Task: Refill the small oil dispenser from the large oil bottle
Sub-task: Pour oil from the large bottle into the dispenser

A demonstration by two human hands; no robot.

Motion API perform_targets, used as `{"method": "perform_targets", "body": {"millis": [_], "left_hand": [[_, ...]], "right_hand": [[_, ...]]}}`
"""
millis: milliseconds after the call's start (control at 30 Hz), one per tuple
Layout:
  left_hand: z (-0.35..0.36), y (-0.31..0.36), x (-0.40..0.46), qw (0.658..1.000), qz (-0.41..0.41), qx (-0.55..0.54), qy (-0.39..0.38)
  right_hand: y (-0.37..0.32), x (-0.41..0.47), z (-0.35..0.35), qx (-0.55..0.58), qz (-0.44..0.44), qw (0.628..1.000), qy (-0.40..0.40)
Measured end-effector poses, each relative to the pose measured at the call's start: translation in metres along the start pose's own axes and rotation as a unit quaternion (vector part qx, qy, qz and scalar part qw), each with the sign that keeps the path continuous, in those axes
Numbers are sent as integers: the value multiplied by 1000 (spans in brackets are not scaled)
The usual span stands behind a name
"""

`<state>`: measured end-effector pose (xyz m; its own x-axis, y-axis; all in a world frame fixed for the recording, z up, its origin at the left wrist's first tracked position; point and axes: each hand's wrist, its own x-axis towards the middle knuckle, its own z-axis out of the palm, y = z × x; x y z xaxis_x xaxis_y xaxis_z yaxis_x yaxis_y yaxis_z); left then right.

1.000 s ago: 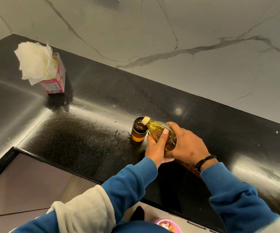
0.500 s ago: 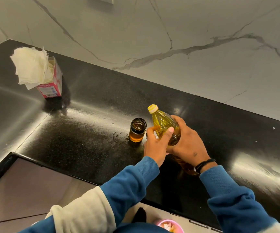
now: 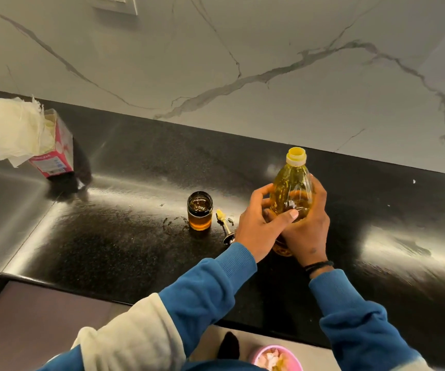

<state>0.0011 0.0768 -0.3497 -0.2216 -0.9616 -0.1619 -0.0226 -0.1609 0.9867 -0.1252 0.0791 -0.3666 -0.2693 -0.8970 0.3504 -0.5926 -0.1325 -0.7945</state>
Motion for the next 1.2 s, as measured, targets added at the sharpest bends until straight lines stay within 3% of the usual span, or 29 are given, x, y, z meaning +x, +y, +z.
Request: {"method": "perform_targets", "body": {"millis": [400, 1033, 1200], "left_hand": [[13, -11, 8, 996, 11, 85, -31], [14, -21, 2, 995, 7, 93, -26], [11, -27, -5, 995, -10, 93, -17]], "right_hand": [[20, -17, 8, 64, 74, 991, 89], [30, -41, 6, 68, 115, 988, 77], [12, -76, 22, 33, 164, 970, 178]]}}
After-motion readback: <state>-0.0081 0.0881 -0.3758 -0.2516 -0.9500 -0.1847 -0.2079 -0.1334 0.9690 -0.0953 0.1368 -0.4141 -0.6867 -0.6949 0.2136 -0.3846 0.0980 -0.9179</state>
